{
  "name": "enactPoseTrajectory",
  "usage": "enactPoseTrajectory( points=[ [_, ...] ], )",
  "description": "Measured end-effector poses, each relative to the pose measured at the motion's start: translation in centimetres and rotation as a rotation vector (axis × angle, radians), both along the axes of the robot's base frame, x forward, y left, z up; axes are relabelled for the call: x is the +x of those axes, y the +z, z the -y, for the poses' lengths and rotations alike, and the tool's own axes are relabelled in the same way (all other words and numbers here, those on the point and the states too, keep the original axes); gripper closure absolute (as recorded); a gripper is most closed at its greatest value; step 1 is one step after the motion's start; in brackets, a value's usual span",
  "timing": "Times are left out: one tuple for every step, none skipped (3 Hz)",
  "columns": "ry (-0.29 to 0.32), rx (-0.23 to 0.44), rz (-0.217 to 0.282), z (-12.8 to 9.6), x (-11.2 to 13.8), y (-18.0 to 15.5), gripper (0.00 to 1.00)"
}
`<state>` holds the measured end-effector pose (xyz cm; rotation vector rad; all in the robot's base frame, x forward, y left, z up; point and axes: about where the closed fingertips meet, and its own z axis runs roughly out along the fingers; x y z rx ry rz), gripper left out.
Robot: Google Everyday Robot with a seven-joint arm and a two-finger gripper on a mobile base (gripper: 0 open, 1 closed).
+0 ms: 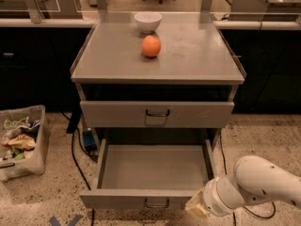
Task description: Close middle drawer
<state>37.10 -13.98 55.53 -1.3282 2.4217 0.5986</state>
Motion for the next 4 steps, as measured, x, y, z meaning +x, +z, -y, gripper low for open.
enactPoseTrajectory(
  points=[
    [0.0,0.0,-0.001,0.0,0.0,0.0,1.0],
    [0.007,-0.005,-0.015,-0.1,-0.5,-2.0,1.0],
    [-0.024,0.017,-0.04,0.1,-0.8,-5.5,1.0],
    [-0.064,0.029,-0.071,-0.3,-0.7,-9.0,1.0]
  ],
)
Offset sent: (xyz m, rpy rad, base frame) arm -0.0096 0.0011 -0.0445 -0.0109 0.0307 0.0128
